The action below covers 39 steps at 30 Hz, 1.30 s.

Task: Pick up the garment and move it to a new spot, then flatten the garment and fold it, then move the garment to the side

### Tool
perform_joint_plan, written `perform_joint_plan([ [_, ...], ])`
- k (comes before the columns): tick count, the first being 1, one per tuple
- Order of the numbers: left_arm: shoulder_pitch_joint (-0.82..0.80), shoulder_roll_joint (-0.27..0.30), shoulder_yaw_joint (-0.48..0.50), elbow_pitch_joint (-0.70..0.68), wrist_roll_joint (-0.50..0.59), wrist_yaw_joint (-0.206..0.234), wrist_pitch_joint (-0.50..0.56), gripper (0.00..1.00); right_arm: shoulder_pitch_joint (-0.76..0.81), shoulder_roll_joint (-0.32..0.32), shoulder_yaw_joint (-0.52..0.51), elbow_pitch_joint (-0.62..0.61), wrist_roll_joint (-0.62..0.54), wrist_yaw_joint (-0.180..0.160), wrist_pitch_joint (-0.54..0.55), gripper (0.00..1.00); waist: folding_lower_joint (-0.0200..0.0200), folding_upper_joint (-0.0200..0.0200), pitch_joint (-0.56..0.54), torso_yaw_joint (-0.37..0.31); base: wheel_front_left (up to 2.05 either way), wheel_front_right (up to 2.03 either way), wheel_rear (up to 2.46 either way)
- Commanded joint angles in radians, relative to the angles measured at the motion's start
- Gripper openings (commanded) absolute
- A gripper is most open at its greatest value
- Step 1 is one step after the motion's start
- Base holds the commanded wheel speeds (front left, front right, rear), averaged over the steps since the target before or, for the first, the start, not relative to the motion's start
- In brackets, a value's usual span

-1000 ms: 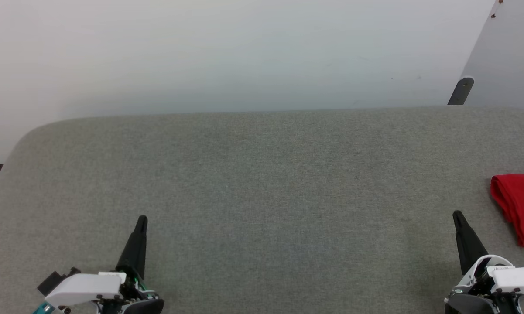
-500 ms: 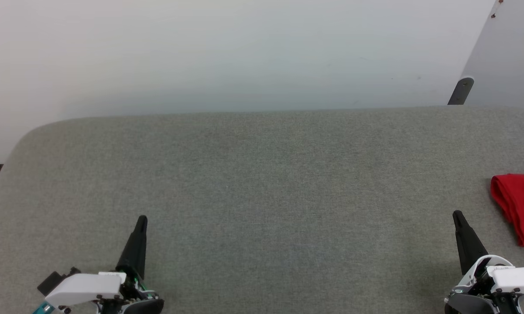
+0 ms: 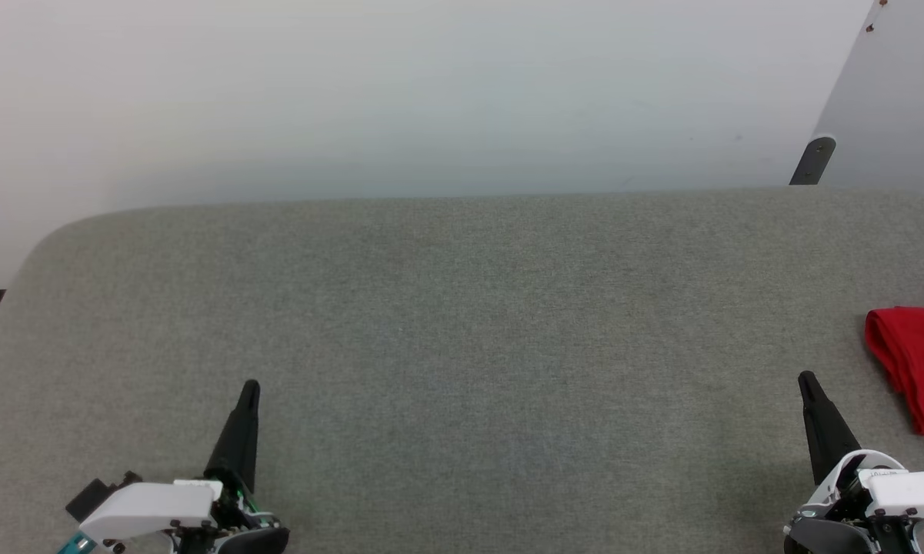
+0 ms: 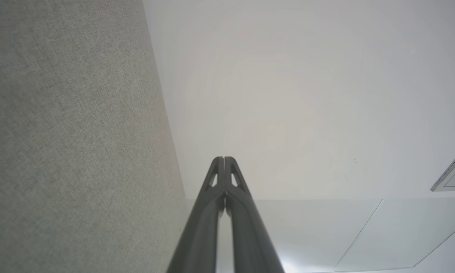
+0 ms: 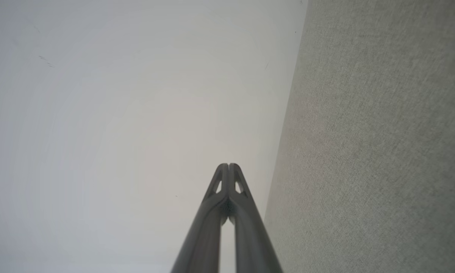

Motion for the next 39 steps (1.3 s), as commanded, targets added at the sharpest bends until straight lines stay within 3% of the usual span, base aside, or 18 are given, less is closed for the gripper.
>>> perform_joint_plan([
  [1, -0.01, -0.001, 0.003, 0.001, -0.002, 0.0, 0.003, 0.0, -0.003, 0.004, 0.0, 0.0, 0.002, 0.0, 0.002, 0.0, 0.0, -0.0001, 0.0, 0.0, 0.0, 0.0, 0.0],
  [39, -0.01, -0.002, 0.003, 0.001, -0.002, 0.0, 0.003, 0.0, -0.003, 0.004, 0.0, 0.0, 0.002, 0.0, 0.002, 0.0, 0.0, -0.0001, 0.0, 0.0, 0.0, 0.0, 0.0],
])
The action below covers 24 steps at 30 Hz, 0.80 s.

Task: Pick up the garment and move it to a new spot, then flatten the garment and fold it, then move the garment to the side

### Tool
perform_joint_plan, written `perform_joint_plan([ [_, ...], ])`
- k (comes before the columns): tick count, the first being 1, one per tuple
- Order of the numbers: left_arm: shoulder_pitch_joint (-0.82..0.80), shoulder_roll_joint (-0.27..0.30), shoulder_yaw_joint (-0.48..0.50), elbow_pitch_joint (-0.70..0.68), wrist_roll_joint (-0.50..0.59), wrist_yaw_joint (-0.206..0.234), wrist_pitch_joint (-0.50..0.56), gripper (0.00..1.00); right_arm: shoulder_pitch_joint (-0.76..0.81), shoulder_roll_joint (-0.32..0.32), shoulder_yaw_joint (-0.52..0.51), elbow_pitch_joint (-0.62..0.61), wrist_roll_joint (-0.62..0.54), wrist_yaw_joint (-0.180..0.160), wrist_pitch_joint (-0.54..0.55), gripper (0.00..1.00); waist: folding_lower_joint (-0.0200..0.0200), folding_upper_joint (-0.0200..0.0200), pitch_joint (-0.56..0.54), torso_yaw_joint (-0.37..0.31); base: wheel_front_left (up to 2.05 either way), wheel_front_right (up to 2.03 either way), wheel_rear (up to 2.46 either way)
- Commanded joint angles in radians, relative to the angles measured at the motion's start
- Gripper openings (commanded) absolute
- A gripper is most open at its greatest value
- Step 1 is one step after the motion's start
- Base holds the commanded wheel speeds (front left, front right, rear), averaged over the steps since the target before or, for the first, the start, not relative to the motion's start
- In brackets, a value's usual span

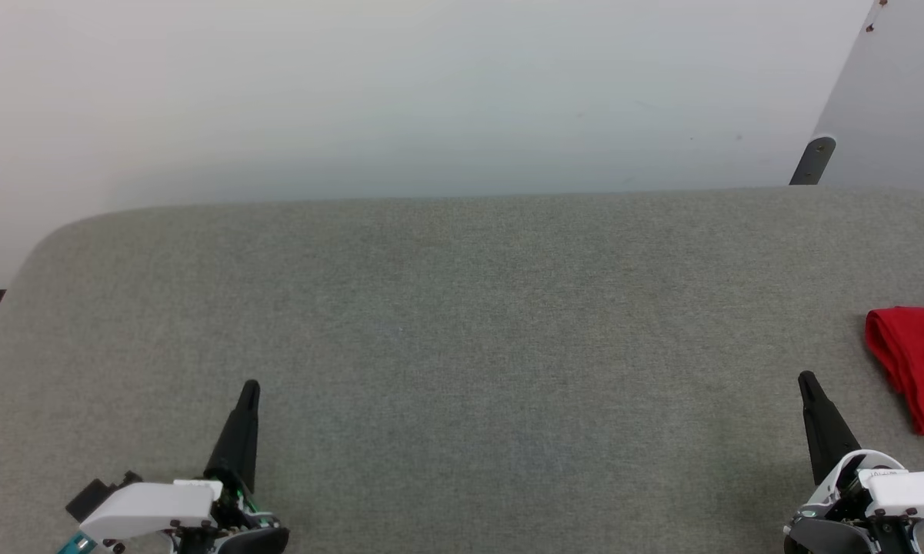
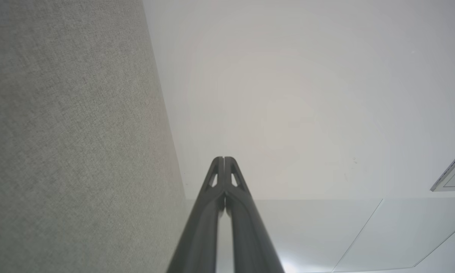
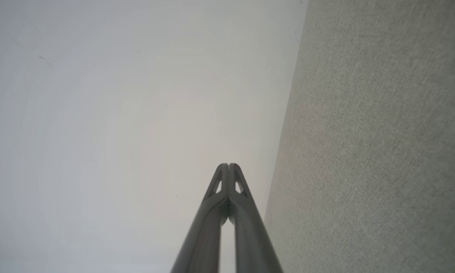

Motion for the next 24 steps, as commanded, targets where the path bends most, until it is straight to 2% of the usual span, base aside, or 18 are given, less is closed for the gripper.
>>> perform_joint_plan([
  [1, -0.01, -0.001, 0.003, 0.001, -0.002, 0.0, 0.003, 0.0, -0.003, 0.004, 0.0, 0.0, 0.002, 0.0, 0.002, 0.0, 0.0, 0.0, 0.0, 0.0, 0.0, 0.0, 0.0],
  [24, -0.01, -0.001, 0.003, 0.001, -0.002, 0.0, 0.003, 0.0, -0.003, 0.004, 0.001, 0.0, 0.002, 0.0, 0.001, 0.0, 0.0, 0.0, 0.0, 0.0, 0.0, 0.0, 0.0],
])
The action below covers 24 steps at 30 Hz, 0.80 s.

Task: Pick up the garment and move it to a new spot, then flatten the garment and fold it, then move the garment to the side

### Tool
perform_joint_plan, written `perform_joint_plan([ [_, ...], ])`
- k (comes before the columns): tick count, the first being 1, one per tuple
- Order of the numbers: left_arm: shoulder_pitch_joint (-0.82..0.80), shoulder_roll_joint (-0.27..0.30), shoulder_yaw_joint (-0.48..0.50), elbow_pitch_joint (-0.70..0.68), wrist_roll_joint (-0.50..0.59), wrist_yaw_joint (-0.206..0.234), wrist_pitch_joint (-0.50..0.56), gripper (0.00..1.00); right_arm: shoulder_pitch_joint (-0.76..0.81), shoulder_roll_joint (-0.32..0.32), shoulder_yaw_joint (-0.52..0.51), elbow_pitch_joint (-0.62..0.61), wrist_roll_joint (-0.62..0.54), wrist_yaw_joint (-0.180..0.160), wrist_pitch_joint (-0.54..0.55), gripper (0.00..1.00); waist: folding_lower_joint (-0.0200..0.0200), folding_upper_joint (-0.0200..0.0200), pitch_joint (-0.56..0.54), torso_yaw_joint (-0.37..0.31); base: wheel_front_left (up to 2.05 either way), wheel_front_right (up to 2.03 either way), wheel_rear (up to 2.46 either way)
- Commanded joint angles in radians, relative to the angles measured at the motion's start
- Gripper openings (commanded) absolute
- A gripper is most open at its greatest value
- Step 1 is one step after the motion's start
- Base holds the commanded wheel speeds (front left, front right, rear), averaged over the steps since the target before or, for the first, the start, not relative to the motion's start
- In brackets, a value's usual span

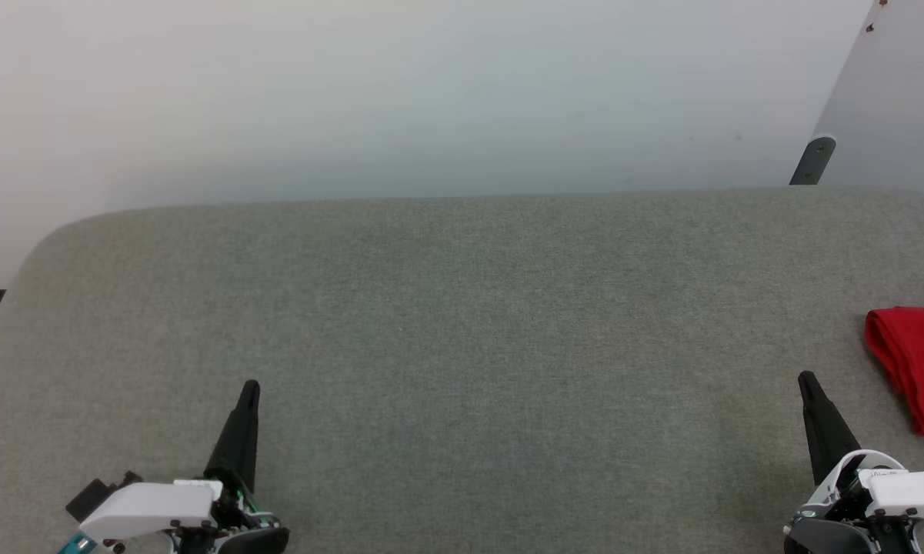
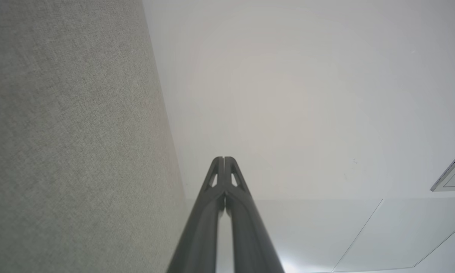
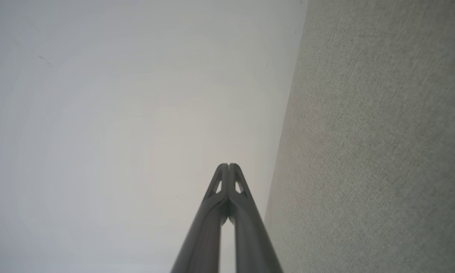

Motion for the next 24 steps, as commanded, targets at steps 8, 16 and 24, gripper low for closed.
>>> perform_joint_plan([
  [8, -0.01, -0.001, 0.003, 0.001, -0.002, 0.0, 0.003, 0.0, -0.003, 0.004, 0.001, 0.0, 0.002, 0.0, 0.001, 0.0, 0.0, 0.0, 0.0, 0.0, 0.0, 0.0, 0.0],
  [16, -0.01, -0.001, 0.003, 0.001, -0.002, 0.0, 0.003, 0.0, -0.003, 0.004, 0.001, 0.0, 0.002, 0.0, 0.001, 0.0, 0.0, 0.0, 0.0, 0.0, 0.0, 0.0, 0.0],
  [24, -0.01, -0.001, 0.003, 0.001, -0.002, 0.0, 0.003, 0.0, -0.003, 0.004, 0.001, 0.0, 0.002, 0.0, 0.001, 0.0, 0.0, 0.0, 0.0, 0.0, 0.0, 0.0, 0.0],
])
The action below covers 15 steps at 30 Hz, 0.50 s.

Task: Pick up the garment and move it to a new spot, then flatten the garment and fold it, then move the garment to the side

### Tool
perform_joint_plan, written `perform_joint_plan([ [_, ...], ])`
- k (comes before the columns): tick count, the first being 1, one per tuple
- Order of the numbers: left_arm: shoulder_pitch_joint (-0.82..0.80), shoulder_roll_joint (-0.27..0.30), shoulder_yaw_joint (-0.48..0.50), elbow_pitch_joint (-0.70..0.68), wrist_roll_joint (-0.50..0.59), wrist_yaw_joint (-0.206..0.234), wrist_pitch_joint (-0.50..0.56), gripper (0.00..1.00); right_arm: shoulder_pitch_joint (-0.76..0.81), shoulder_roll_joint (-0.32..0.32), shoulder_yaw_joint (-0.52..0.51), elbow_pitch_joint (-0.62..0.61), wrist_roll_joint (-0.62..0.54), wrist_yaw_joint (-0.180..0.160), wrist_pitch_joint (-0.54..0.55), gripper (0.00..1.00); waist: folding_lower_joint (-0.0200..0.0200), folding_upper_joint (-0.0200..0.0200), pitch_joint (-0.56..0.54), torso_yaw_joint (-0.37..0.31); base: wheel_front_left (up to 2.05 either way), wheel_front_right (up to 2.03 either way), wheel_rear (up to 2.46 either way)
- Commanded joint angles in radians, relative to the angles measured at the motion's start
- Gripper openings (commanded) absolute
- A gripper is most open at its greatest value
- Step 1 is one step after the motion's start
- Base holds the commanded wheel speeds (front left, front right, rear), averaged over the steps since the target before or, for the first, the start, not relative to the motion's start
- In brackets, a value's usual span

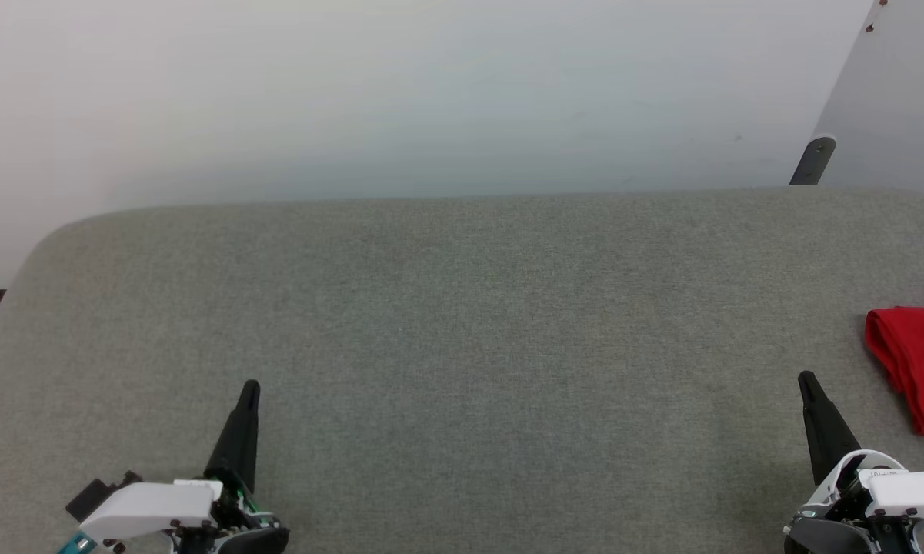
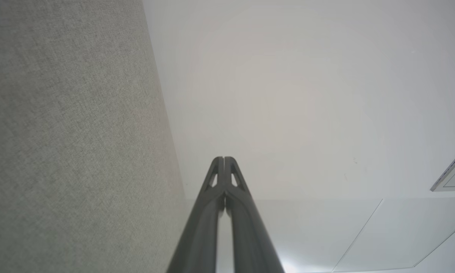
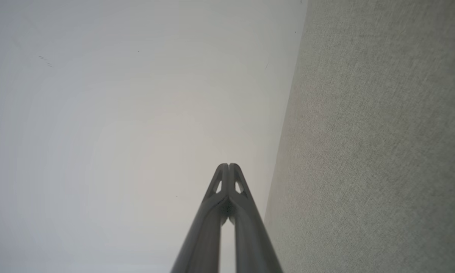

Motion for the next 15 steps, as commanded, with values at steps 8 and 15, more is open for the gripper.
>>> perform_joint_plan([
  [8, -0.01, -0.001, 0.003, 0.001, -0.002, 0.0, 0.003, 0.0, -0.003, 0.004, 0.001, 0.0, 0.002, 0.0, 0.001, 0.0, 0.0, 0.0, 0.0, 0.0, 0.0, 0.0, 0.0],
  [15, -0.01, -0.001, 0.003, 0.001, -0.002, 0.0, 0.003, 0.0, -0.003, 0.004, 0.001, 0.0, 0.002, 0.0, 0.001, 0.0, 0.0, 0.0, 0.0, 0.0, 0.0, 0.0, 0.0],
])
